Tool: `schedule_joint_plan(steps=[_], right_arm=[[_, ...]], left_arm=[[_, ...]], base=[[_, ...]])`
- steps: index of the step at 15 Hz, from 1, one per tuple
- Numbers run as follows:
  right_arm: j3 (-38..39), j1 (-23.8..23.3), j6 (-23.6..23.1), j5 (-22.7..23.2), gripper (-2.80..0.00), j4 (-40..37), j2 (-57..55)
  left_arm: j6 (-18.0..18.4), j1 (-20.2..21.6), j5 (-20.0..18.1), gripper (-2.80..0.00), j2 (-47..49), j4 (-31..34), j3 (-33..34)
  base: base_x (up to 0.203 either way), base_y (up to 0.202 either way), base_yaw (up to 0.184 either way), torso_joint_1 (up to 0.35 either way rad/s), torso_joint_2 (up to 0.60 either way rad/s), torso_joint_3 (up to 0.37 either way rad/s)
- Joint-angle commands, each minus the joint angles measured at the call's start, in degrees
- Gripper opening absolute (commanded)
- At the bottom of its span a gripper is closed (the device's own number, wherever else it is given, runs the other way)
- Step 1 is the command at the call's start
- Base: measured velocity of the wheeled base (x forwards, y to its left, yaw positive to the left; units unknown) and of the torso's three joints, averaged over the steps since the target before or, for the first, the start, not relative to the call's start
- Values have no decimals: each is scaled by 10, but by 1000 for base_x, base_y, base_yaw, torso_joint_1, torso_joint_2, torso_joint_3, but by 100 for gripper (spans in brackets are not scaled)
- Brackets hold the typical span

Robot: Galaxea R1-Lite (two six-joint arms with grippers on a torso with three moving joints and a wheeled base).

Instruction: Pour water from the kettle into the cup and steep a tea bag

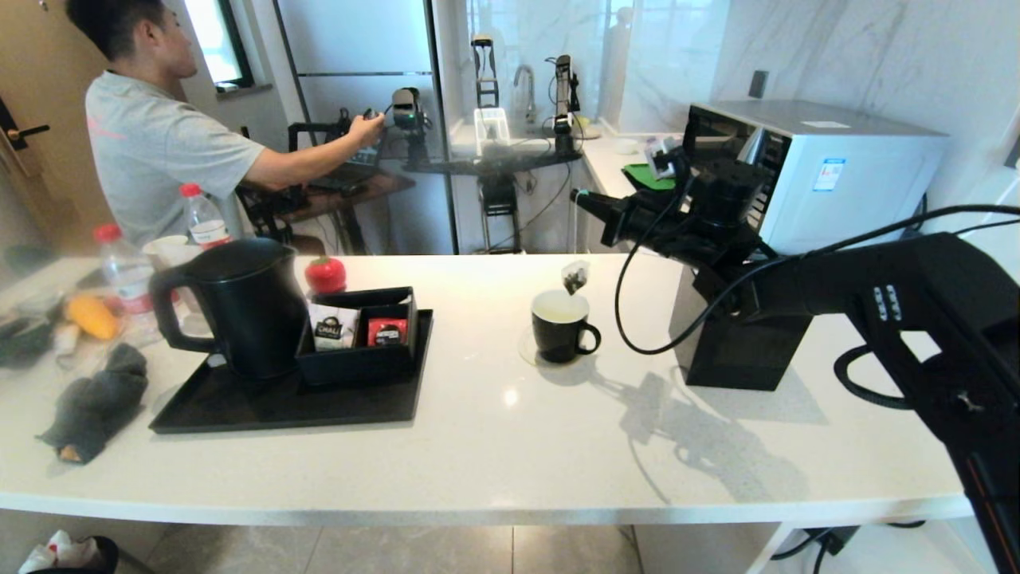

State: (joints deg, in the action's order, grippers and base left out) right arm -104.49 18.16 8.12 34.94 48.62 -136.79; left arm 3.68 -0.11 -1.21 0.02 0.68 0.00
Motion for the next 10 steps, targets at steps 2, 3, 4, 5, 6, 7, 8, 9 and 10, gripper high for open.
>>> schedule_joint_plan(steps=[2, 3, 4, 5, 6, 7, 8, 9, 10], right_arm=[[-13, -1, 0, 2, -280, 2, 0], [-12, -1, 0, 2, -280, 3, -1], [-11, -1, 0, 2, -280, 5, -2], [-3, -1, -1, 2, -280, 7, -3], [8, -1, -2, 2, -280, 10, -3], [23, -1, -2, 2, -280, 19, -3], [41, -1, -2, 1, -280, 30, -3], [65, -1, -2, 1, -280, 44, -3], [86, -1, -2, 1, -280, 59, -3]], left_arm=[[0, -1, 0, -280, 0, 0, 0], [0, 0, 0, -280, 0, 0, 0], [0, 0, 0, -280, 0, 0, 0], [0, 0, 0, -280, 0, 0, 0], [0, 0, 0, -280, 0, 0, 0], [0, 0, 0, -280, 0, 0, 0], [0, 0, 0, -280, 0, 0, 0], [0, -1, 0, -280, 0, 0, 0], [0, 0, 0, -280, 0, 0, 0]], base=[[0, 0, 0, 0, 0, 0], [0, 0, 0, 0, 0, 0], [0, 0, 0, 0, 0, 0], [0, 0, 0, 0, 0, 0], [0, 0, 0, 0, 0, 0], [0, 0, 0, 0, 0, 0], [0, 0, 0, 0, 0, 0], [0, 0, 0, 0, 0, 0], [0, 0, 0, 0, 0, 0]])
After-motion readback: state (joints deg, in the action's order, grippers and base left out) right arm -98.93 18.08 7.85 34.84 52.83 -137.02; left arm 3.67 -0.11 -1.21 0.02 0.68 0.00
